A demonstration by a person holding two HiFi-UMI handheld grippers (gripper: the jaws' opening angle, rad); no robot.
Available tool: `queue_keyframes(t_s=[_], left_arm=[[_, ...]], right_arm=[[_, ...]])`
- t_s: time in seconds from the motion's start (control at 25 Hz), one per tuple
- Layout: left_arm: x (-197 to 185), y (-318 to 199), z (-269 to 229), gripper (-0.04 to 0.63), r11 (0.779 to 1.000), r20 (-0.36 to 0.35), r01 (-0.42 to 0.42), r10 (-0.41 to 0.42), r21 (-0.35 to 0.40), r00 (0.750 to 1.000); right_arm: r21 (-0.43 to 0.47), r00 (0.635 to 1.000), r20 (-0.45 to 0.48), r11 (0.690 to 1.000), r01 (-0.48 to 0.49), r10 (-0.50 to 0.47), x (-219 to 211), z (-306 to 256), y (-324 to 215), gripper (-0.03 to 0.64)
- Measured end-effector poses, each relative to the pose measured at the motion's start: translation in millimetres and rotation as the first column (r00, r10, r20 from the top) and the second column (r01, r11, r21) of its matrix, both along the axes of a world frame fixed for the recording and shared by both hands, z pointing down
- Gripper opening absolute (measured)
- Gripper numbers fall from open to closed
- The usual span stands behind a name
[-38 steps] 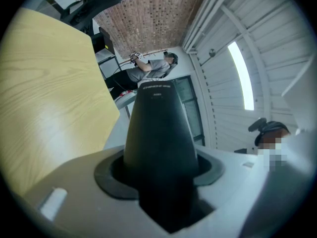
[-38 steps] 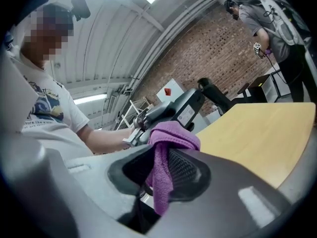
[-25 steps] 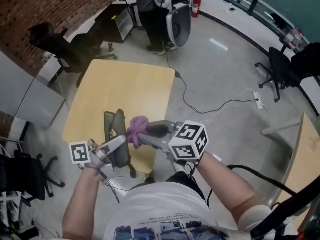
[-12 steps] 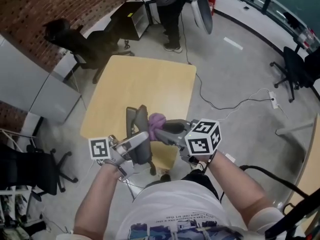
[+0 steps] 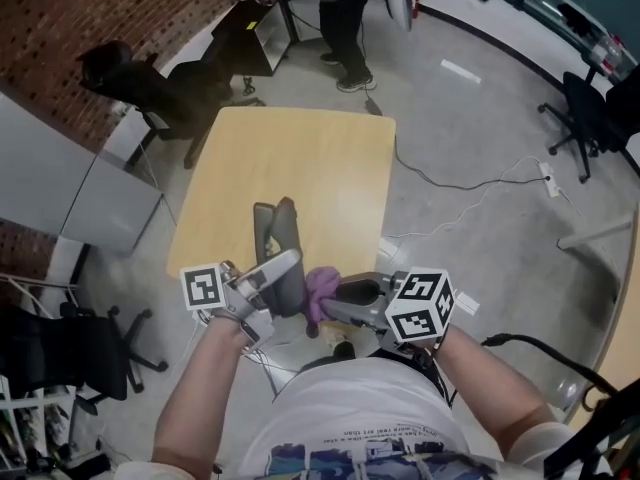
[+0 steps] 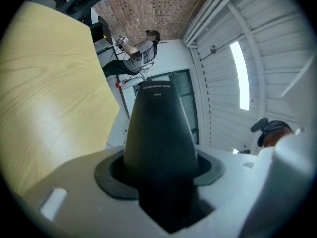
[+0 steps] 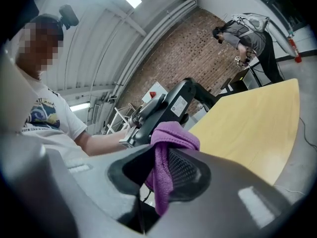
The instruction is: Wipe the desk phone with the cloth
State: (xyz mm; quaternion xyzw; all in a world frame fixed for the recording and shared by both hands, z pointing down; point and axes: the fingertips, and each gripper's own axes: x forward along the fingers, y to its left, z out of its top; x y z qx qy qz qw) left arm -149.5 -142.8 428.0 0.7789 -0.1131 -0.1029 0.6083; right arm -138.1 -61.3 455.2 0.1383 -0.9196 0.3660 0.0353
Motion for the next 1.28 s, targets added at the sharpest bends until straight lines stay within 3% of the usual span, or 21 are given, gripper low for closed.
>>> queue_keyframes(t_s=[0.36,0.48,0.56,0.8,1.04,1.28], left_arm=[[-0.7,-11.0,17.1,0.290,0.999,0.032,-0.034,0.034,-0.014,0.999],[0.2,-17.1,34.2,0.290,0.999,0.115,-0.035,0.035,0.001,0.993],[-4.8,-23.8,55.0,0.290,0.999,0.219,-0.034,0.029,0.020,0.975],[-13.3,-38.7,106.6,0.290,0.999,0.435,-0.008,-0.007,0.033,0.900],[1.5,-52.8,153.6,0.290,1.000,0.590,-0.005,-0.007,0.019,0.807],[12.0,-74.4,193.0,0.290,0.999,0.764,0.004,-0.043,0.052,0.644]], right_arm=[[0.000,0.999,-0.051,1.000,0.011,-0.011,-0.9,0.3,38.9,0.091],[0.003,0.994,-0.085,0.997,-0.074,0.074,16.2,5.1,40.0,0.091],[0.015,0.984,-0.109,0.990,-0.140,0.141,30.5,5.9,36.6,0.091],[0.056,0.950,-0.146,0.961,-0.269,0.275,68.2,-4.4,28.8,0.091],[0.060,0.939,-0.136,0.949,-0.310,0.315,99.7,-9.5,28.8,0.091],[0.069,0.940,-0.142,0.951,-0.302,0.309,131.9,-8.4,20.3,0.091]])
